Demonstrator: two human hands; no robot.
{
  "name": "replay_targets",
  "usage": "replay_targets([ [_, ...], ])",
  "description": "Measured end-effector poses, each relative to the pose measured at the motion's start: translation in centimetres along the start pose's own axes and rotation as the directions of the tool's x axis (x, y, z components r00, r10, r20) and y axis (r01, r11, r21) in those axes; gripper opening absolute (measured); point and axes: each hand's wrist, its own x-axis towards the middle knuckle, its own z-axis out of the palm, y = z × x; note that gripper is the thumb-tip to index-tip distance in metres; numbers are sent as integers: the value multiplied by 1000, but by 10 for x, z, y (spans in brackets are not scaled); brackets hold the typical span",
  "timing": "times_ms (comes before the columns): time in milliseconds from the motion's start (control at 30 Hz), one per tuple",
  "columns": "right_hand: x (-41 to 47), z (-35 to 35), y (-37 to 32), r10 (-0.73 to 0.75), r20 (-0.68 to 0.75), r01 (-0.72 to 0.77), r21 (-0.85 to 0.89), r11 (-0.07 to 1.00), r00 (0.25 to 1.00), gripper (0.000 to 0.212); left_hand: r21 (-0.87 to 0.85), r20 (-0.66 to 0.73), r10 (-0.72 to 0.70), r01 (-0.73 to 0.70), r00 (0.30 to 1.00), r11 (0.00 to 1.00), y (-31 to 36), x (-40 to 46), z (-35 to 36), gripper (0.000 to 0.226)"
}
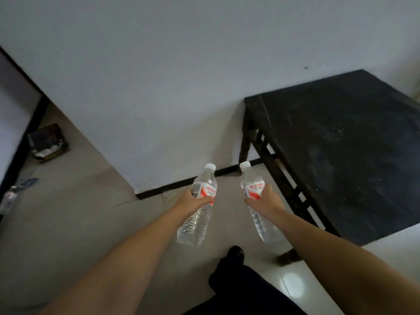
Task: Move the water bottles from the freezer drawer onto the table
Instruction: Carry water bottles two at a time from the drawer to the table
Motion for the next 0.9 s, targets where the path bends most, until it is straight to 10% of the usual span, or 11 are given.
replay_targets([
  [533, 193, -99, -89, 204, -132, -189, 119, 975, 970, 68, 210, 278, 102, -164, 955, 964, 209, 228, 47, 62],
  [900, 302, -161, -135, 417, -387, -228, 448, 864, 822, 64, 384, 522, 183, -421, 833, 822, 375, 373, 100, 73],
])
